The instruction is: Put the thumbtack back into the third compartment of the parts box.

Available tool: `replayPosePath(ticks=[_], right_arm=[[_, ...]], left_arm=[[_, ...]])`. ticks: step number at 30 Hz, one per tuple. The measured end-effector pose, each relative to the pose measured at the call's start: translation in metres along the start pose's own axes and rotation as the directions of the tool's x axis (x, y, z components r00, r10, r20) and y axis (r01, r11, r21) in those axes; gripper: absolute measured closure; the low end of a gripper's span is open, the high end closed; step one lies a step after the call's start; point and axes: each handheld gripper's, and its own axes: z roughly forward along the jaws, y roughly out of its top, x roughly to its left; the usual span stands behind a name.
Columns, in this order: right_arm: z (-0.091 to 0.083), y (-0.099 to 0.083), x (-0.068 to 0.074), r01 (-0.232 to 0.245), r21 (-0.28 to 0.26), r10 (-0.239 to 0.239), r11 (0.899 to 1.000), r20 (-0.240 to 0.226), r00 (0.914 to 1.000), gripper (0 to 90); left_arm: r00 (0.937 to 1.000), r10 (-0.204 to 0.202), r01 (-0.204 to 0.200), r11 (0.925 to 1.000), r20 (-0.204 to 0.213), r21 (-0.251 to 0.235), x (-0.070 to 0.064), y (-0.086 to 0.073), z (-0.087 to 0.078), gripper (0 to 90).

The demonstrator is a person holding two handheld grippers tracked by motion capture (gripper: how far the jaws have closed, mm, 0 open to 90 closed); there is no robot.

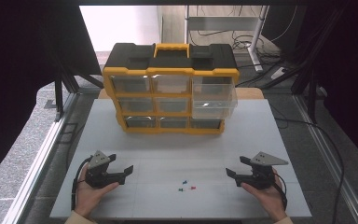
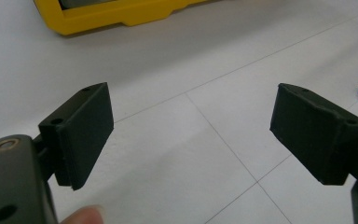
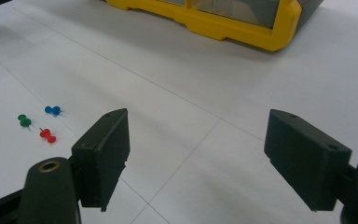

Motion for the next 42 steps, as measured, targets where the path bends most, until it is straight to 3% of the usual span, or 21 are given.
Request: replayPosePath(ticks=[17,23,34,42], right_arm=[[0.007,0.012,0.007,0.024,0.025,-0.024,0.999,-0.036,0.9991,25.1],[0.012,0.016,0.012,0.037,0.047,-0.033,0.998,-0.078,0.9964,25.4],[0.030,0.027,0.029,0.081,0.093,-0.067,0.992,-0.149,0.9865,25.7],[0.047,0.034,0.049,0.144,0.119,-0.118,0.982,-0.202,0.9724,25.7]], left_arm=[[1.0000,0.004,-0.004,0.9999,-0.002,0.016,-0.003,-0.003,0.000,13.2],[1.0000,0.008,-0.008,0.9997,0.002,0.022,-0.004,-0.004,0.000,13.2],[1.0000,0.004,-0.004,0.9997,0.009,0.023,-0.004,-0.004,0.001,13.1],[0.9999,-0.004,0.004,0.9999,0.015,0.015,-0.005,-0.004,0.000,13.2]])
